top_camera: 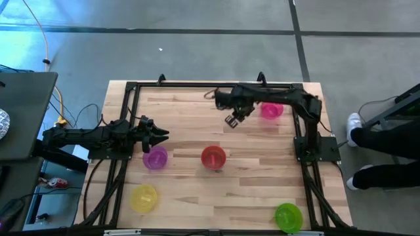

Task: Nest bowls inside each other
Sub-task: Stack the red bowl on top of the orange bowl

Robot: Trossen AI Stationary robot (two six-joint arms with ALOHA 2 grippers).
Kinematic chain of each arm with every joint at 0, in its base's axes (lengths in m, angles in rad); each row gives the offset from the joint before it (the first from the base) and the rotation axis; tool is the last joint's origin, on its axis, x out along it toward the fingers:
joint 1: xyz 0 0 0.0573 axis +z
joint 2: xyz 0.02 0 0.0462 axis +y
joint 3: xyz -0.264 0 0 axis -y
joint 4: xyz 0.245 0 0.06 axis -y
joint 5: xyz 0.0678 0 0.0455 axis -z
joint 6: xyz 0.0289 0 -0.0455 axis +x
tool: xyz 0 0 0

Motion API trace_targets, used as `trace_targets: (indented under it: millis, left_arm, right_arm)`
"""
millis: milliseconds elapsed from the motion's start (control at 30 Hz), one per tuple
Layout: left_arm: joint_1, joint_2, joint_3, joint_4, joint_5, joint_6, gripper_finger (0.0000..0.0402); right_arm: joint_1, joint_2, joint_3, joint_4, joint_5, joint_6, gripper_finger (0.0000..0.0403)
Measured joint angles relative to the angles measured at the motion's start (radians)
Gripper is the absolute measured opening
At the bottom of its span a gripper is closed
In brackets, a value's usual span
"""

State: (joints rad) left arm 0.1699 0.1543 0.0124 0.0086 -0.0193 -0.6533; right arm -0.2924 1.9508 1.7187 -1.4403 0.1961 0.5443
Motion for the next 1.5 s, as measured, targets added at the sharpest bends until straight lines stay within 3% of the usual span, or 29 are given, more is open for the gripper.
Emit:
trace_targets:
  millis: [500,1067,1500]
  left_arm:
    - [0.0,0.0,0.0,0.0,-0.004,-0.026,0.0184]
    - [0.0,0.0,0.0,0.01,-0.057,-0.055,0.0184]
    - [0.0,0.0,0.0,0.014,-0.082,-0.106,0.0184]
  right_arm:
    - [-0.328,-0.036,0.0,-0.019,-0.092,-0.185,0.011]
    - [-0.531,-0.037,0.0,-0.109,-0.018,-0.68,0.011]
    - [-0.651,-0.039,-0.015,-0.048,-0.157,-0.666,0.011]
